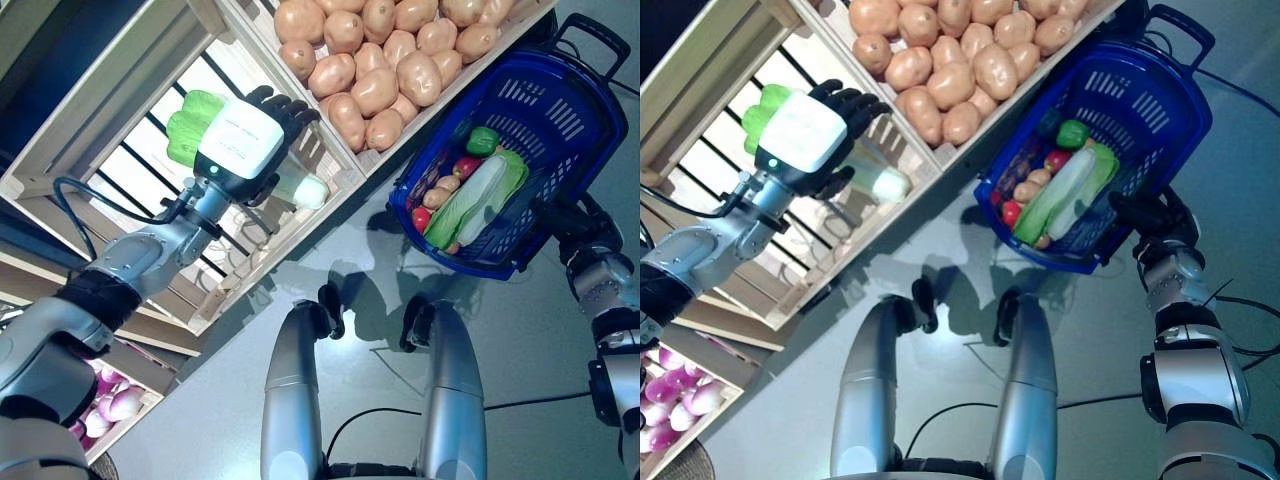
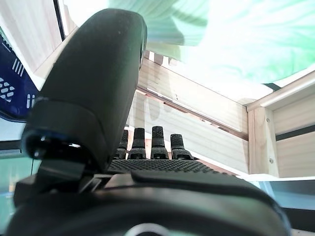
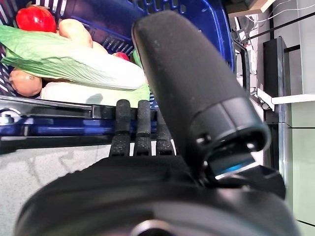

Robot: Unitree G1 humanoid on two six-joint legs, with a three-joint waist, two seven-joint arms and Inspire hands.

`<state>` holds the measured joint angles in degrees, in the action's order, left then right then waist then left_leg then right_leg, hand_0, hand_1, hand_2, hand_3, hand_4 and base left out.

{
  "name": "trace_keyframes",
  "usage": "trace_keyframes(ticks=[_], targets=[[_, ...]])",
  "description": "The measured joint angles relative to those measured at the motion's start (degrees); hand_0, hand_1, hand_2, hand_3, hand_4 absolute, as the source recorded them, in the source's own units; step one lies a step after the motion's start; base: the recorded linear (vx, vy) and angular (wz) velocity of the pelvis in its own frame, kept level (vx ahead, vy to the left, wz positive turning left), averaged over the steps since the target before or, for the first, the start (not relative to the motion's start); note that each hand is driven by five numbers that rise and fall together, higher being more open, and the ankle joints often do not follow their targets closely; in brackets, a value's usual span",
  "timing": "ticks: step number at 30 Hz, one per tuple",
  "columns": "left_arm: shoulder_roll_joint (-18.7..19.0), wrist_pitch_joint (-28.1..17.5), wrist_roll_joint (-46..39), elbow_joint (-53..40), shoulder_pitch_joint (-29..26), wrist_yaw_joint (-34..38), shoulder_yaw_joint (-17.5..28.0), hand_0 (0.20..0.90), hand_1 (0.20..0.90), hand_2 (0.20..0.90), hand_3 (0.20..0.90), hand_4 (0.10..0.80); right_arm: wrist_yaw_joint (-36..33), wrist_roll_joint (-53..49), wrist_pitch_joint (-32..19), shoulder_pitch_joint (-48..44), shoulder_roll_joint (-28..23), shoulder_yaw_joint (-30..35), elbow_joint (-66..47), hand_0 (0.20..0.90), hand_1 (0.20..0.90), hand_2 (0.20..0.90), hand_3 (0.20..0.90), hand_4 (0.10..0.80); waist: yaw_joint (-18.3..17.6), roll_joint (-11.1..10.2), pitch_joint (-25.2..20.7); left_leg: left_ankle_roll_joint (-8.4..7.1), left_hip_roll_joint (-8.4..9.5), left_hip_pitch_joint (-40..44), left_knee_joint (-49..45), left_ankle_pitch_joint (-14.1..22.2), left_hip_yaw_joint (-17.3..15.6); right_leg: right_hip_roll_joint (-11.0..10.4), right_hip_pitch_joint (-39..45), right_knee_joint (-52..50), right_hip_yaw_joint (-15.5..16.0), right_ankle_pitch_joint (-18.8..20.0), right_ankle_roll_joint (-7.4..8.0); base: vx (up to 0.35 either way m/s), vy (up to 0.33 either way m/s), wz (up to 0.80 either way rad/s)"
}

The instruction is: Put vegetables into the basket

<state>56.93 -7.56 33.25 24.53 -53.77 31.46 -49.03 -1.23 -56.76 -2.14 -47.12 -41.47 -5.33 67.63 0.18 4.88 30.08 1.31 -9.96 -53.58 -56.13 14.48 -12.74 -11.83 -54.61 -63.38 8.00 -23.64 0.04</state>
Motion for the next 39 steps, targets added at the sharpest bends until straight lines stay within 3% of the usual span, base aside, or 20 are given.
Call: trace_keyframes(ticks=[6, 9, 21, 31, 39], targets=[[-7.34, -1.09, -4.88, 2.2, 6.7, 7.8, 6.01, 0.9, 0.9, 0.9, 0.9, 0.8, 0.0, 0.0, -0.87, 0.25, 0.48, 0.2, -0.32, 0.9, 0.9, 0.9, 0.9, 0.8, -0.32, 0.0, 0.0, 0.28, 0.04, -0.66, -0.34, -0.15, 0.16, -0.01, -0.29, 0.08, 0.25, 0.3, -0.23, 0.009, -0.008, -0.01], [-9.3, -4.52, -4.42, 5.67, 8.79, 12.52, 8.76, 0.9, 0.9, 0.9, 0.9, 0.8, 0.0, 0.01, -2.05, 0.42, 1.27, 0.47, -1.16, 0.9, 0.9, 0.9, 0.9, 0.8, -0.98, -0.03, 0.01, 0.28, -0.02, -1.47, -0.83, -0.43, 0.32, -0.01, -0.97, -0.26, 0.53, 0.47, -0.23, 0.007, -0.004, 0.01], [-9.81, -7.12, 1.48, 12.23, 9.5, 14.59, 10.22, 0.9, 0.9, 0.9, 0.9, 0.8, -0.01, 0.04, -2.48, 0.76, 2.49, 0.31, -2.31, 0.9, 0.9, 0.9, 0.9, 0.8, -1.97, -0.06, 0.03, 0.23, -0.08, -2.55, -2.14, -0.22, 1.68, -0.08, -0.97, -0.88, 1.66, 0.24, -0.6, 0.015, -0.004, 0.02], [-9.26, -8.24, 3.79, 12.29, 10.86, 17.85, 10.21, 0.9, 0.9, 0.9, 0.9, 0.8, 0.03, 0.05, -3.37, 1.61, 2.58, 0.31, -2.82, 0.9, 0.9, 0.9, 0.9, 0.8, -2.1, -0.08, 0.03, 0.23, -0.07, -2.56, -1.87, -0.22, 1.6, -0.08, -1.01, -0.69, 1.65, 0.25, -0.57, 0.0, 0.0, 0.0], [-7.88, -7.83, 5.93, 11.87, 10.6, 12.49, 7.14, 0.9, 0.9, 0.9, 0.9, 0.8, 0.28, 0.07, -3.29, 1.44, 2.58, 0.22, -2.6, 0.9, 0.9, 0.9, 0.9, 0.8, -2.29, -0.08, 0.03, 0.22, -0.05, -2.44, -1.73, -0.23, 1.48, -0.09, -1.02, -0.61, 1.56, 0.26, -0.56, 0.0, 0.0, 0.0]])
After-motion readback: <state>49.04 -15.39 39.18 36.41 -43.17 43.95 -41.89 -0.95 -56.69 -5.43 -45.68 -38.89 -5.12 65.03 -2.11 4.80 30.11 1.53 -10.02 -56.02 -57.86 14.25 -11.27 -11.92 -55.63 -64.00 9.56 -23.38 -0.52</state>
